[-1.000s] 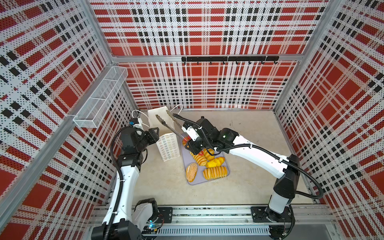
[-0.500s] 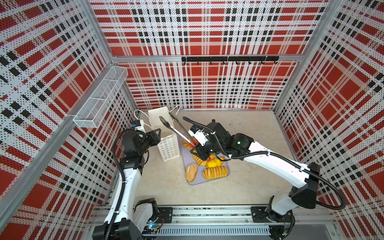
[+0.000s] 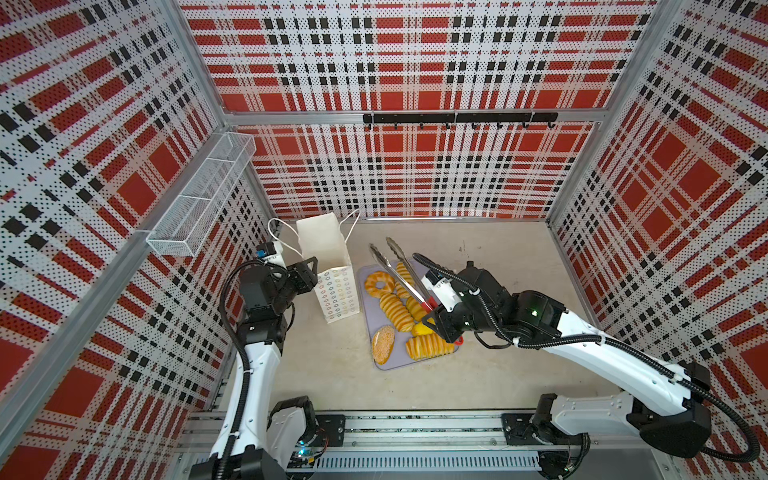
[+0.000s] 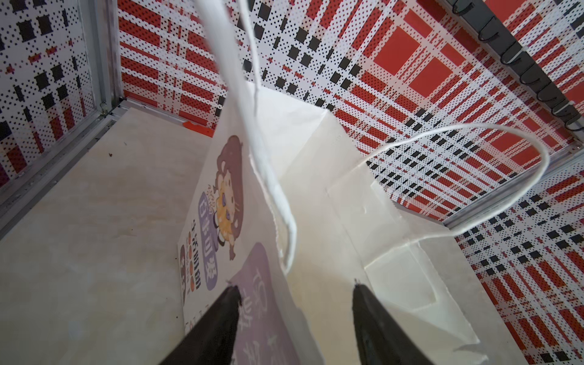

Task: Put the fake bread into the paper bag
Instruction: 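Withdraw the empty tongs from the bag back over the tray with the right gripper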

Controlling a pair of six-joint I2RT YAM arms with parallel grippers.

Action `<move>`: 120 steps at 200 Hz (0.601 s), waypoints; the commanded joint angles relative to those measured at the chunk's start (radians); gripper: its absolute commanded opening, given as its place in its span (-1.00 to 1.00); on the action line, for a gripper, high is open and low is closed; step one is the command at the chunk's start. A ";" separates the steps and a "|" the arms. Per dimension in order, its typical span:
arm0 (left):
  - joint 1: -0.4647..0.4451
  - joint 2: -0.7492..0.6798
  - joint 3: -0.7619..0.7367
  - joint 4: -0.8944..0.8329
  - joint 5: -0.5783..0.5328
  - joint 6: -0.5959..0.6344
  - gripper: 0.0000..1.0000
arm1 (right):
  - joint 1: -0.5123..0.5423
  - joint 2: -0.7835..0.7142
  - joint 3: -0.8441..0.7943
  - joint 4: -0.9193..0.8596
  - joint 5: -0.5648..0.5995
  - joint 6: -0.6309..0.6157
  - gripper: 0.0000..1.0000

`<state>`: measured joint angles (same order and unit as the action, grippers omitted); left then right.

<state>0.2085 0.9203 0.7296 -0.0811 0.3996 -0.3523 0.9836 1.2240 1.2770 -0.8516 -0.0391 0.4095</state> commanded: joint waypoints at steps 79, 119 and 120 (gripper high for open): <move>0.005 -0.083 0.175 -0.349 -0.092 -0.005 0.52 | -0.171 -0.050 -0.131 -0.024 -0.072 0.038 -0.41; 0.012 -0.143 0.265 -0.557 -0.108 0.034 0.58 | -0.230 -0.056 -0.154 -0.031 -0.109 0.013 -0.41; 0.012 -0.143 0.266 -0.562 -0.106 0.034 0.58 | -0.231 -0.056 -0.155 -0.032 -0.110 0.012 -0.41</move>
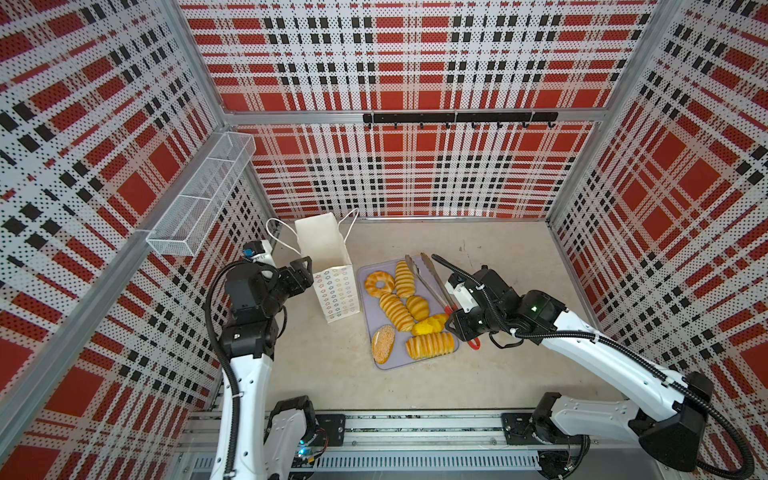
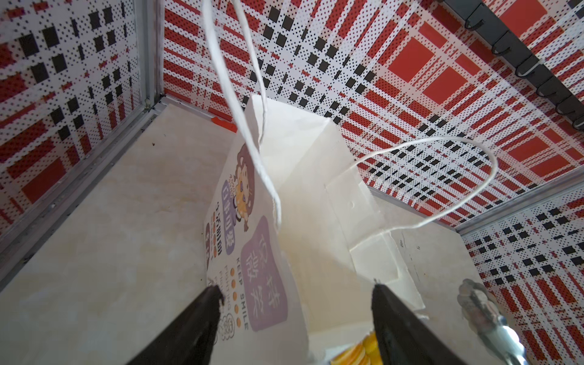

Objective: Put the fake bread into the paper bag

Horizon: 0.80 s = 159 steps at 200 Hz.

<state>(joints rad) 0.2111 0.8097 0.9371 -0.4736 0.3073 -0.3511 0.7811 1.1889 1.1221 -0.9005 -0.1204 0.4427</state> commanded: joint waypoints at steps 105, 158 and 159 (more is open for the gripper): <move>-0.124 -0.063 0.157 -0.306 0.252 0.162 0.61 | -0.112 -0.059 -0.125 -0.019 -0.110 -0.071 -0.36; -0.205 -0.079 0.118 -0.298 0.243 0.183 0.61 | -0.115 -0.019 -0.142 -0.038 -0.132 -0.096 -0.34; -0.207 -0.079 0.116 -0.298 0.242 0.183 0.61 | -0.115 -0.018 -0.142 -0.039 -0.133 -0.096 -0.34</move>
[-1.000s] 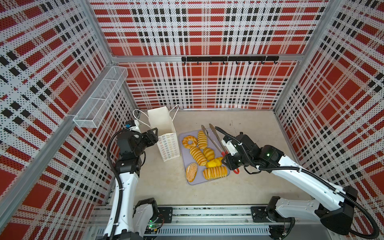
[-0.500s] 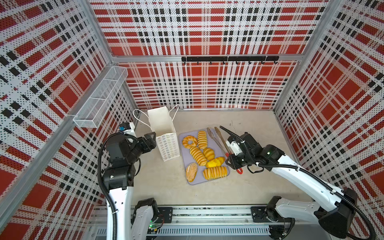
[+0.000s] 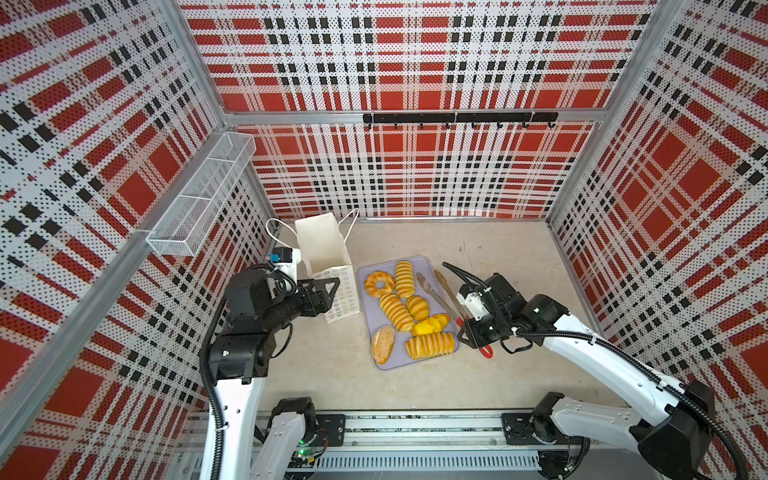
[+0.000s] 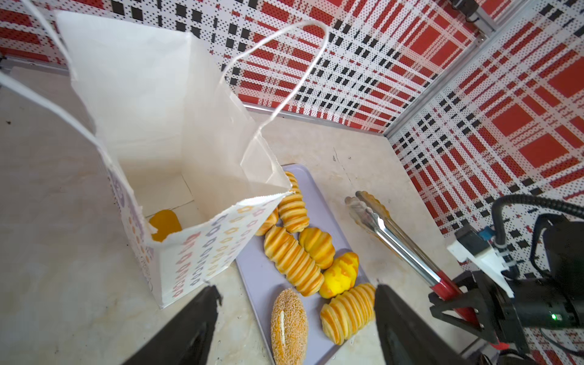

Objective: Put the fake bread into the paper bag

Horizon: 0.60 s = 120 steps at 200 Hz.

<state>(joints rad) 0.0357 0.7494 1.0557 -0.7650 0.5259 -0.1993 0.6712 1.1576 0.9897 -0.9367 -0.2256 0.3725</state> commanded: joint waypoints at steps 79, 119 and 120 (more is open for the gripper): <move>-0.101 -0.015 -0.037 0.005 -0.005 0.036 0.60 | -0.010 0.074 -0.024 0.007 -0.063 -0.025 -0.32; -0.118 -0.001 -0.049 0.011 -0.018 0.032 0.59 | -0.010 0.107 -0.020 0.000 -0.059 -0.036 -0.32; -0.119 0.000 -0.049 0.011 -0.018 0.033 0.59 | -0.010 0.108 -0.020 -0.001 -0.059 -0.036 -0.32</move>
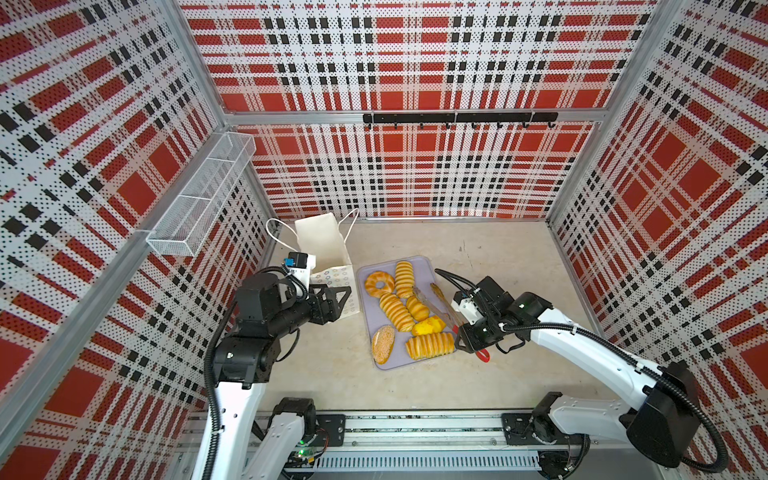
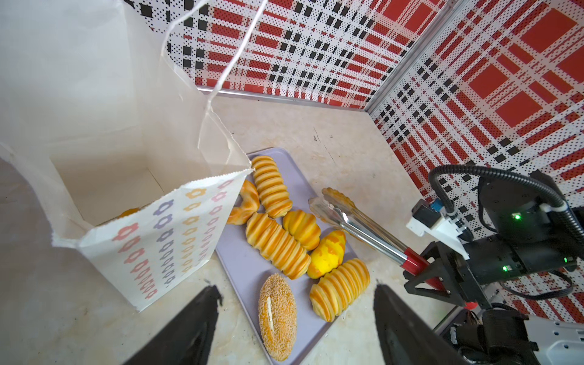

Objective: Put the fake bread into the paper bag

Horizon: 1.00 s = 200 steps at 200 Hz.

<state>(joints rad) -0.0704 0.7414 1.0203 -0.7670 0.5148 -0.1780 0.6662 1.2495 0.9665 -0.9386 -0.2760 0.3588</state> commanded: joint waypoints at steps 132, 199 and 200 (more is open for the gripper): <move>-0.098 0.056 -0.026 0.021 -0.074 0.013 0.58 | -0.005 0.121 0.002 0.004 -0.044 -0.052 -0.32; -0.108 0.082 -0.013 0.024 -0.088 0.012 0.57 | -0.005 0.097 0.013 -0.001 -0.020 -0.039 -0.47; -0.108 0.082 -0.012 0.024 -0.088 0.012 0.57 | -0.005 0.094 0.014 -0.003 -0.019 -0.039 -0.47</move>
<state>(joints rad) -0.1711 0.8131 0.9989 -0.7628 0.4358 -0.1776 0.6655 1.3838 0.9665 -0.9398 -0.3092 0.3225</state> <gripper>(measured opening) 0.787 0.274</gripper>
